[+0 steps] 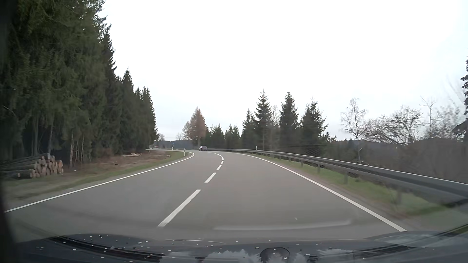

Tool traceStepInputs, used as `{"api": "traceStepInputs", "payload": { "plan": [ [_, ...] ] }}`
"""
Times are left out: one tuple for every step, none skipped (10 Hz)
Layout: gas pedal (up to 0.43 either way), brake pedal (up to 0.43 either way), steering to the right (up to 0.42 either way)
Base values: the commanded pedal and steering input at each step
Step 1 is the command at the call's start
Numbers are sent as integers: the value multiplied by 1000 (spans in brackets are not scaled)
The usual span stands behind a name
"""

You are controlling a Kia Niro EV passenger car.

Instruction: Follow the waypoints while adhering to traffic rules and regulations

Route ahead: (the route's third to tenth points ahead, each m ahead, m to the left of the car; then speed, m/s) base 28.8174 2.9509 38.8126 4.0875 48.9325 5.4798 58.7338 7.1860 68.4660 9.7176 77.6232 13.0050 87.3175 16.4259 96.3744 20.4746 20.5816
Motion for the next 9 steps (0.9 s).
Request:
{"api": "traceStepInputs", "payload": {
  "plan": [
    [177, 0, -18],
    [197, 0, -18],
    [197, 0, -18],
    [197, 0, -18],
    [209, 0, -18],
    [209, 0, -19],
    [209, 0, -20],
    [209, 0, -21],
    [209, 0, -22]
  ]
}}
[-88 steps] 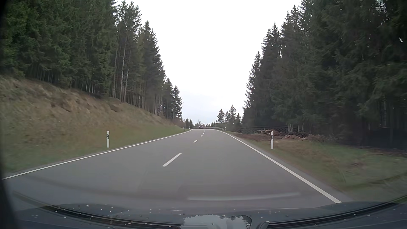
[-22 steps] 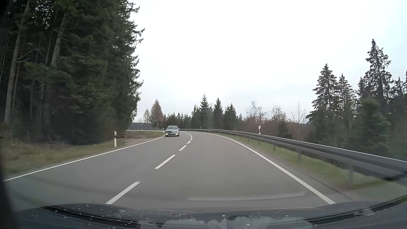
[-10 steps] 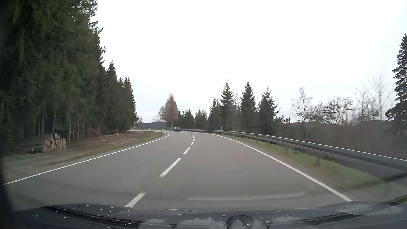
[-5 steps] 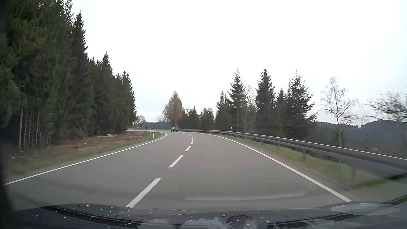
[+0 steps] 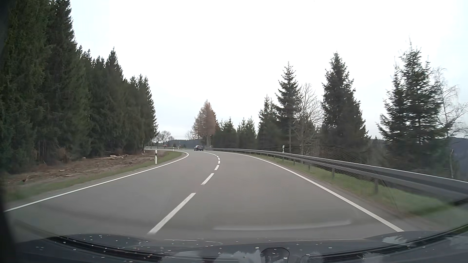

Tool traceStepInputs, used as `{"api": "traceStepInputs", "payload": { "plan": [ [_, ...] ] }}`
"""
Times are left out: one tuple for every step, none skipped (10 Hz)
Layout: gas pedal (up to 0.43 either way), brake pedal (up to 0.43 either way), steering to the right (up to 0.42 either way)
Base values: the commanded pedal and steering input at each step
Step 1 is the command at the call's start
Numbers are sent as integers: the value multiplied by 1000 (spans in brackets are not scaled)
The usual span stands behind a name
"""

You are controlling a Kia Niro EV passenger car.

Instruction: Follow the waypoints while adhering to traffic rules and regulations

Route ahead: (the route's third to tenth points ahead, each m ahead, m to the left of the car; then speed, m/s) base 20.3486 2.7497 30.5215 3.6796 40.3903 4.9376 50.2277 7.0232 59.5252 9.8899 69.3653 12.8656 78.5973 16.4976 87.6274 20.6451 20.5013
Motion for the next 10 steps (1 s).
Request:
{"api": "traceStepInputs", "payload": {
  "plan": [
    [209, 0, -23],
    [209, 0, -24],
    [209, 0, -25],
    [197, 0, -25],
    [177, 0, -26],
    [150, 0, -25],
    [110, 0, -26],
    [98, 0, -26],
    [87, 0, -26],
    [87, 0, -25]
  ]
}}
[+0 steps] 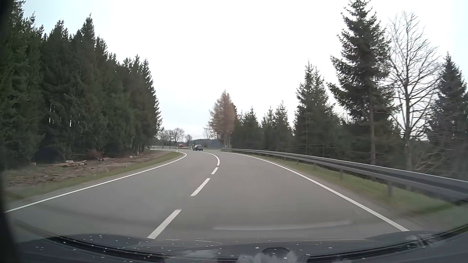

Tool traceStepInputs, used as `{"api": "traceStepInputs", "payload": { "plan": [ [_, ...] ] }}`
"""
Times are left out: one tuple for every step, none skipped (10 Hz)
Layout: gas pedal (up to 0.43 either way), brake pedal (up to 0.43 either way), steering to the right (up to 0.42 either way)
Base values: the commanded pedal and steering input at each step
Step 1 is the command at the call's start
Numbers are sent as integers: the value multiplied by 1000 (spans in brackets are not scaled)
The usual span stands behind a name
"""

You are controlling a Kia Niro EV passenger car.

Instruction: Follow the waypoints while adhering to traffic rules and regulations

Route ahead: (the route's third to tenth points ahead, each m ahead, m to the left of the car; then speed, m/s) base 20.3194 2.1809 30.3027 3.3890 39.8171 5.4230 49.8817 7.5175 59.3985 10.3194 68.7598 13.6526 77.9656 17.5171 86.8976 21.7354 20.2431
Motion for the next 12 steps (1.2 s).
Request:
{"api": "traceStepInputs", "payload": {
  "plan": [
    [79, 0, -26],
    [67, 0, -25],
    [67, 0, -25],
    [67, 0, -23],
    [59, 0, -22],
    [59, 0, -23],
    [59, 0, -23],
    [39, 0, -22],
    [20, 0, -23],
    [8, 0, -23],
    [0, 0, -24],
    [0, 0, -25]
  ]
}}
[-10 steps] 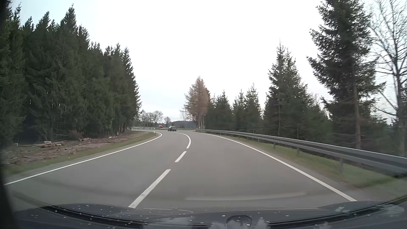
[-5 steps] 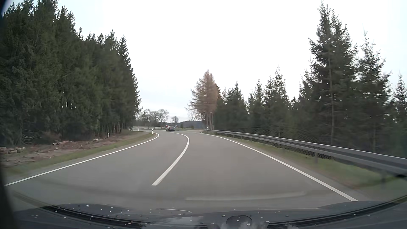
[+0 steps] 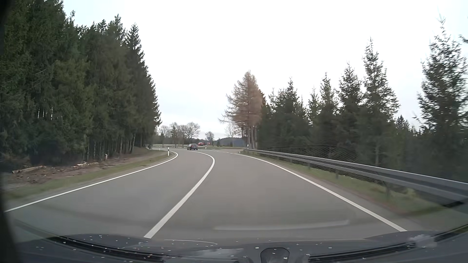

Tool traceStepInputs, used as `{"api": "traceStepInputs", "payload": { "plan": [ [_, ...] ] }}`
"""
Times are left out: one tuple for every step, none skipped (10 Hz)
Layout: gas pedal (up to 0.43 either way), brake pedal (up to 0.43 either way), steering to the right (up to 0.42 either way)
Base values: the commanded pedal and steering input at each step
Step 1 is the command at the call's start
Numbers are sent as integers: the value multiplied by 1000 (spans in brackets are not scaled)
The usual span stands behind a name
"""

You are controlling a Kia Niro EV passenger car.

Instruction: Follow the waypoints while adhering to traffic rules and regulations

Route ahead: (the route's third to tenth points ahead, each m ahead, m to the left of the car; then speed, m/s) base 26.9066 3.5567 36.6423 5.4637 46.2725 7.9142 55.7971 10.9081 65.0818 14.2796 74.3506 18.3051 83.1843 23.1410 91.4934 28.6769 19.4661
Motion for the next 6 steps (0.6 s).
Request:
{"api": "traceStepInputs", "payload": {
  "plan": [
    [0, 0, -27],
    [0, 0, -28],
    [0, 0, -29],
    [0, 0, -29],
    [0, 0, -31],
    [0, 0, -32]
  ]
}}
